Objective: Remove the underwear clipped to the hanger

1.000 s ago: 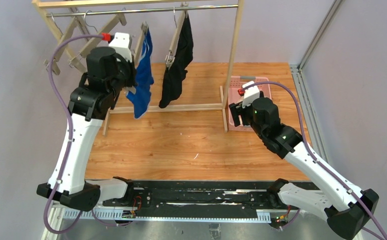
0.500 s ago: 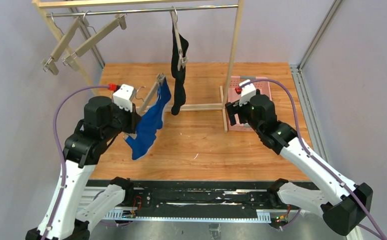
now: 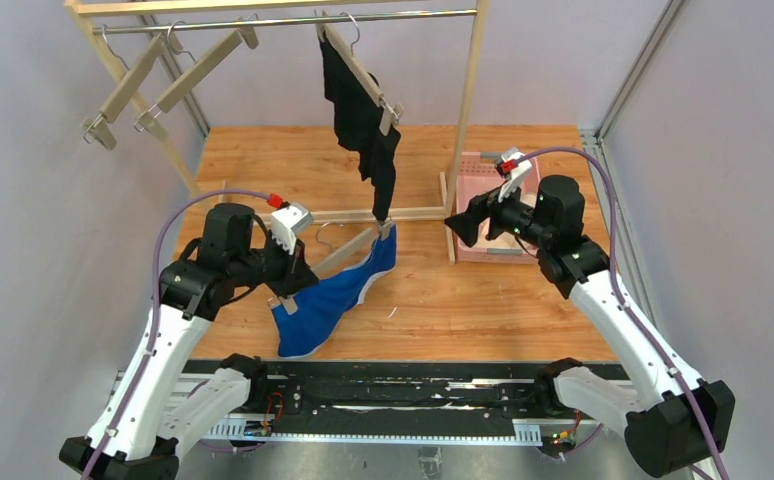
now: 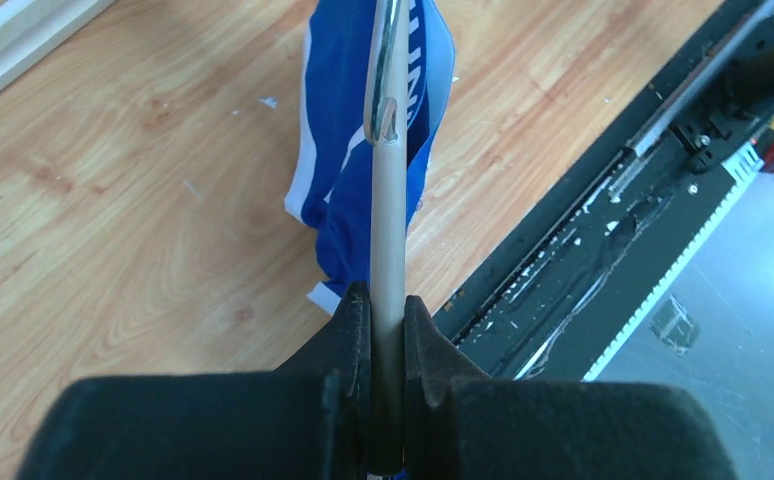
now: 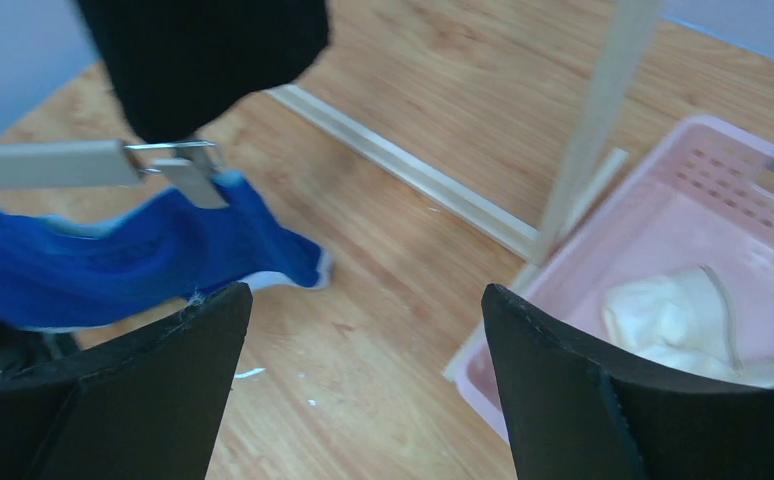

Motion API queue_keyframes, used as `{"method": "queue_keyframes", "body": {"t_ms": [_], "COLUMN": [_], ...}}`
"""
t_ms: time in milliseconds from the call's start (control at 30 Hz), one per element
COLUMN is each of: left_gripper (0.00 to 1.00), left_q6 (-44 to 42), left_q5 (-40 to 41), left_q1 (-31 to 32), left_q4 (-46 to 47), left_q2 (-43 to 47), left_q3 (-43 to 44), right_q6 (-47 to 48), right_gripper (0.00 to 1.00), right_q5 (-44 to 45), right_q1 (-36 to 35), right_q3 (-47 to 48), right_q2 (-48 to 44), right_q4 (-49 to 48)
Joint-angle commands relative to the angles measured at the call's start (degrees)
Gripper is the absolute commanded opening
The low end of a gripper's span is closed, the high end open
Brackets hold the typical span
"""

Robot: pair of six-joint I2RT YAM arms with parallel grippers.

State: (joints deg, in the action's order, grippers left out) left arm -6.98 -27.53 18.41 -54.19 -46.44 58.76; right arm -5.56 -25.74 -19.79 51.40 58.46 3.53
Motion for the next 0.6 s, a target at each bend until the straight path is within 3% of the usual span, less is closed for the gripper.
{"method": "queue_keyframes", "body": {"t_ms": [0,333,567], "left_gripper": [0.0,0.0,0.0], "left_q6": [-3.0,-6.6,-6.9], "left_q5": [-6.4,-19.1,-20.4], "left_q1": [1.0,1.7,1.9], "left_q4": [1.8,1.8,1.8], "left_q2": [-1.1,-5.8,-6.8], "left_q3": [2.7,8.1,8.0], "right_q6": [-3.8,-13.2,-13.8], "right_gripper": [0.88,0.87,0.85], "right_q5": [-17.8,-36.6,-39.2], "right_q1": [0.9,0.9,0.9], "right_q3": [0.0,1.3,2.1], "right_q2": [0.1,5.2,7.9], "right_q4": [-6.5,-23.1,-26.0]}}
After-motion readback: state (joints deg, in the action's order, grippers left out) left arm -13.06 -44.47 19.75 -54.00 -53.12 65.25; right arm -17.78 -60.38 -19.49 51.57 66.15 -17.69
